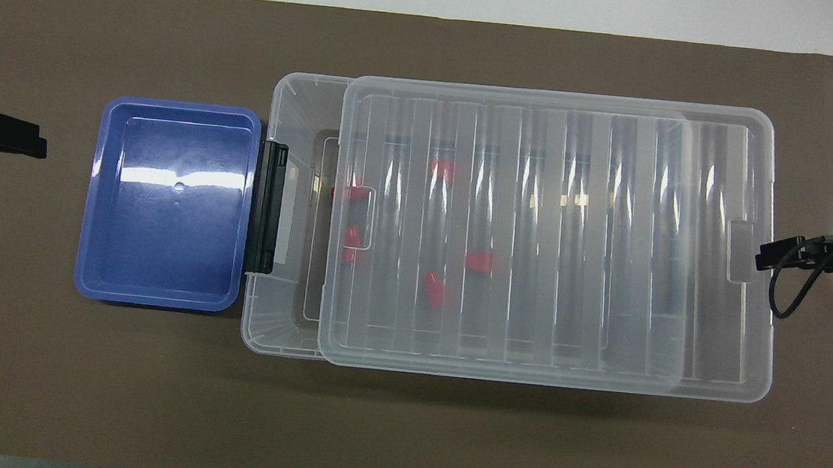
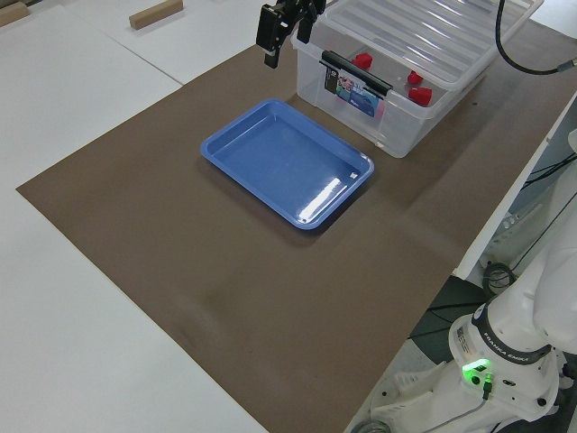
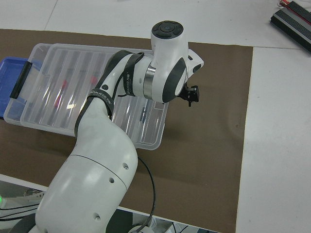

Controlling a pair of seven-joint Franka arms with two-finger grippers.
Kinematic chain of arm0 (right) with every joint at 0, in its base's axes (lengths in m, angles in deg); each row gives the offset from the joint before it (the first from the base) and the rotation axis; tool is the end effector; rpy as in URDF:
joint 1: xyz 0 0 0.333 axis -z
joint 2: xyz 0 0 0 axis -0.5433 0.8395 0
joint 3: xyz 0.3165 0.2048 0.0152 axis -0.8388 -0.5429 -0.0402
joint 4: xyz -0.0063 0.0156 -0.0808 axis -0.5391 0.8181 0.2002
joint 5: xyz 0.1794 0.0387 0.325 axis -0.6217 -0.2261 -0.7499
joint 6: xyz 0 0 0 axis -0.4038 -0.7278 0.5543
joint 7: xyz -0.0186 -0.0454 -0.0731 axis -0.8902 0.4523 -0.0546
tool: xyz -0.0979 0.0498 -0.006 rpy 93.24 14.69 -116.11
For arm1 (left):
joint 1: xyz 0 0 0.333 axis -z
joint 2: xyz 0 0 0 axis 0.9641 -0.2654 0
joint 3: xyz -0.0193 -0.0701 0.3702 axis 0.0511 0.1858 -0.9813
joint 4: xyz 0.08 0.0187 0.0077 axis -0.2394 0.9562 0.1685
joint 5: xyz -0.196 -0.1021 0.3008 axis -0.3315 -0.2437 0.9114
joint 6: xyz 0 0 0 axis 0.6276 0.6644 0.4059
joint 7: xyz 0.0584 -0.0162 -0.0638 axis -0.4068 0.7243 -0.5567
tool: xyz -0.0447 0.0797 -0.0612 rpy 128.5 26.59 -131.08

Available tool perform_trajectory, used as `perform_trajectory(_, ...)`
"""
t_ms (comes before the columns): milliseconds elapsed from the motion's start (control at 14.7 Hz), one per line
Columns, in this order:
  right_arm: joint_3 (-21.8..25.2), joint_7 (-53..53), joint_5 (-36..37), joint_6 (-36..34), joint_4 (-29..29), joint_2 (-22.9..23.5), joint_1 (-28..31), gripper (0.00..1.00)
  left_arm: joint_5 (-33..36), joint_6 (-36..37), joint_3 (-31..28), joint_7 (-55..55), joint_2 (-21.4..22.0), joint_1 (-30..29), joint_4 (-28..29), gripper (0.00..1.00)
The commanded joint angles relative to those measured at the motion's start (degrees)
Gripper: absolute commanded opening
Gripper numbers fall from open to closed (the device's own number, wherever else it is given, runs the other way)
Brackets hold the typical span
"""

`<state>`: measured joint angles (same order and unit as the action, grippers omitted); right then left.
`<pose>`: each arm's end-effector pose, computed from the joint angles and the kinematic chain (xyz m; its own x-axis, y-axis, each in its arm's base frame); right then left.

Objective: Place red block in blue tray from box
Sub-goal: 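Slide the clear lid away from the blue tray with the right gripper, then reach the left gripper into the box and grasp a red block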

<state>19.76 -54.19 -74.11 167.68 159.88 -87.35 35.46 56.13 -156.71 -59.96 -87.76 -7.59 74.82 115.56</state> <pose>0.5202 -0.0993 0.5279 0.9949 0.0356 -0.0947 0.0345 -0.9993 -0.0134 0.5260 -0.0124 0.6625 0.9963 -0.0018 0.0857 -0.0023 -1.0000 0.0053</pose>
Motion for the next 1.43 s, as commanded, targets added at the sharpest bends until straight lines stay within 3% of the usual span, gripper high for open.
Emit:
perform_trajectory(0,0.85,-3.55,-0.51,1.99,1.44,-0.95,0.44,1.00,-1.04,2.18,0.09,0.77,-0.27,-0.64,-0.70,1.00)
perform_trajectory(749,5.33,-12.60,0.11,4.02,0.83,-0.16,1.06,1.00,-0.96,2.02,0.70,0.24,-0.35,0.41,-0.70,1.00)
perform_trajectory(1362,7.36,-18.49,0.19,4.46,0.30,0.19,1.59,1.00,-0.25,-4.30,0.79,-19.60,-1.06,15.33,2.46,1.00)
